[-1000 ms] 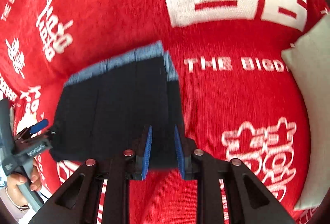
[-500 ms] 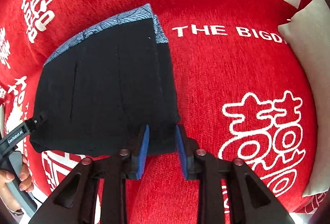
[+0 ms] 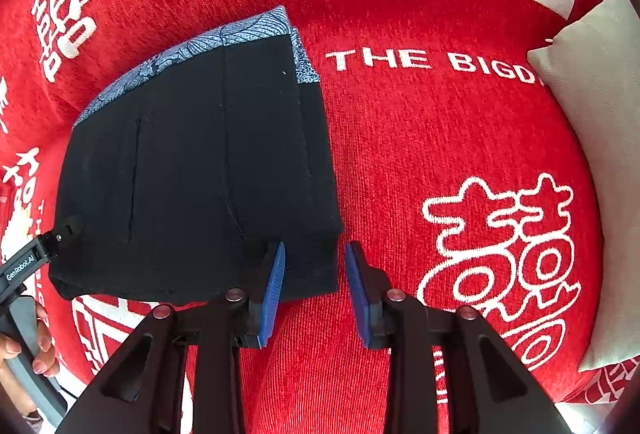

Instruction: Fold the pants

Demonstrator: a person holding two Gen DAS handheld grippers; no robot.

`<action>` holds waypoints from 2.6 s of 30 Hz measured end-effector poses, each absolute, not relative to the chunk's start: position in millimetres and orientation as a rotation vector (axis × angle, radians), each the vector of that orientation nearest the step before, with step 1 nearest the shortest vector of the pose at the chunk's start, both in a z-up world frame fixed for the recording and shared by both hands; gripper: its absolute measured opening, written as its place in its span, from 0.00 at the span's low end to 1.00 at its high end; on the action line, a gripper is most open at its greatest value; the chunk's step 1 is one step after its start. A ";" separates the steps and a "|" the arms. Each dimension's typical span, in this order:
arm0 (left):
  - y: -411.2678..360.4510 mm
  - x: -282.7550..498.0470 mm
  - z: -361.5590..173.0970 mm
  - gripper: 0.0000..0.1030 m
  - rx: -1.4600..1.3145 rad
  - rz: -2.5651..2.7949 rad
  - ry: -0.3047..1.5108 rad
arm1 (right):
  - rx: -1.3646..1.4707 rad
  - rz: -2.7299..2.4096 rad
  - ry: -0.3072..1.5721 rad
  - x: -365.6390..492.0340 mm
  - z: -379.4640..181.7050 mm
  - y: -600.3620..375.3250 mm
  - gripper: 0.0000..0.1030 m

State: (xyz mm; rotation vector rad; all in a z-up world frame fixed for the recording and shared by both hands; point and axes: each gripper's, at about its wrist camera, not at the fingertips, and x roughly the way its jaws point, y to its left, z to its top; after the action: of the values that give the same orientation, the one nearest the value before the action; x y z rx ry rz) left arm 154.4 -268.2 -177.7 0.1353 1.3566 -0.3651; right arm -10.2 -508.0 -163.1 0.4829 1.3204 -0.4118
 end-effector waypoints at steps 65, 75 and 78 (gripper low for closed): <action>-321.3 232.2 -224.1 0.98 0.050 -0.879 1.645 | 1.044 0.243 1.267 56.4 -226.8 -608.5 0.70; -299.1 216.2 -182.1 0.58 -0.042 -0.800 1.532 | 1.140 0.178 1.161 39.9 -195.4 -602.0 0.35; -287.2 206.5 -166.1 0.58 -0.008 -0.806 1.510 | 1.124 0.198 1.160 34.6 -185.4 -596.5 0.35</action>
State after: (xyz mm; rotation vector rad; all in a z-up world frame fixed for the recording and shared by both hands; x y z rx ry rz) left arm 206.5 -287.2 -166.1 -0.0079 1.5101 -0.8058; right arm 34.6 -596.5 -185.4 1.1236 1.1597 0.1981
